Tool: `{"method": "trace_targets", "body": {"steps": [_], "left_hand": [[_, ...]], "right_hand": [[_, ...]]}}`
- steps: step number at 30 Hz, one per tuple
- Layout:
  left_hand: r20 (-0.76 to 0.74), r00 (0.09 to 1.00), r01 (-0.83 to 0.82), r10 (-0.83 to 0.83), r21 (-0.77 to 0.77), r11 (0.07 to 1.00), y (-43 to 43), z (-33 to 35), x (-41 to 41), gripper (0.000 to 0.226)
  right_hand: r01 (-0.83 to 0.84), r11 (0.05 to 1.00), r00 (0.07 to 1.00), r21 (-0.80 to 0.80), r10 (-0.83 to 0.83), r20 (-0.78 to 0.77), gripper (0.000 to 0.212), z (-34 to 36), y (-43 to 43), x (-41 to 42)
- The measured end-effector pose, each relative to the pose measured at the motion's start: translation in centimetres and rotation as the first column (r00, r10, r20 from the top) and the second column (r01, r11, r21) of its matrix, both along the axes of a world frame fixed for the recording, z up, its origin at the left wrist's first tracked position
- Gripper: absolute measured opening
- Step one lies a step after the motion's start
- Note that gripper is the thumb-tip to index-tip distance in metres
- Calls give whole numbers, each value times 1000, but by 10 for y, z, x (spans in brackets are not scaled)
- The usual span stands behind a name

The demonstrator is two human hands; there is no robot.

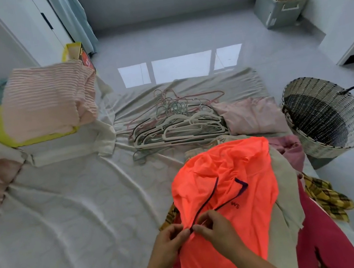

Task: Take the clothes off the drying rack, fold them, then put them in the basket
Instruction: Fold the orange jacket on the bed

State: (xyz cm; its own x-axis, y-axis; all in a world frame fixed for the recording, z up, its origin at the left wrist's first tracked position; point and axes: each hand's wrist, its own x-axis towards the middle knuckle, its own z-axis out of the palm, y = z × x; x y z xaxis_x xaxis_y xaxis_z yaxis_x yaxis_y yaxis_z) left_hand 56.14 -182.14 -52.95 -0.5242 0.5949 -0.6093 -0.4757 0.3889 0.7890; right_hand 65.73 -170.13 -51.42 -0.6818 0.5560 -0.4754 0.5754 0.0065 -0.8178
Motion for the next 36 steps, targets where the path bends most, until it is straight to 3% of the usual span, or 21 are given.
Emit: {"method": "trace_targets", "body": {"steps": [2, 5, 8, 10, 14, 18, 24, 29, 32, 36], "left_hand": [[88, 996, -36, 33, 30, 999, -5, 9, 3, 43], [108, 994, -38, 35, 30, 999, -3, 31, 14, 21], [-53, 997, 49, -48, 13, 999, 1, 41, 20, 41], [-126, 988, 94, -90, 28, 995, 1, 44, 22, 43], [-81, 983, 171, -164, 90, 981, -5, 50, 22, 35], [-103, 967, 246, -235, 109, 963, -22, 40, 15, 47], [-103, 939, 324, -328, -52, 945, -44, 22, 8, 71], [-12, 852, 505, -524, -248, 827, -38, 14, 10, 13], [-92, 854, 448, -512, -372, 813, -26, 6, -5, 12], [-247, 826, 354, -507, -471, 808, -2, -4, -39, 19]], "right_hand": [[31, 995, 999, -92, -33, -17, 19, 6, -1, 0], [2, 1000, 999, -20, -3, -45, 24, 17, -7, 0], [2, 988, 1000, 152, 2, -30, 27, 27, -3, 0], [31, 970, 1000, 242, -30, -7, 28, 34, 13, -1], [109, 941, 991, 320, -128, 39, 19, 47, 73, -9], [141, 886, 983, 442, -177, 40, 6, 61, 123, -23], [68, 844, 986, 532, -139, 95, 9, 60, 131, -27], [-17, 900, 1000, 436, 19, 0, 8, 48, 122, -21], [136, 914, 987, 383, -160, 32, 31, 33, 124, -8], [311, 854, 836, 418, -455, 306, 57, 8, 129, 21]]}}
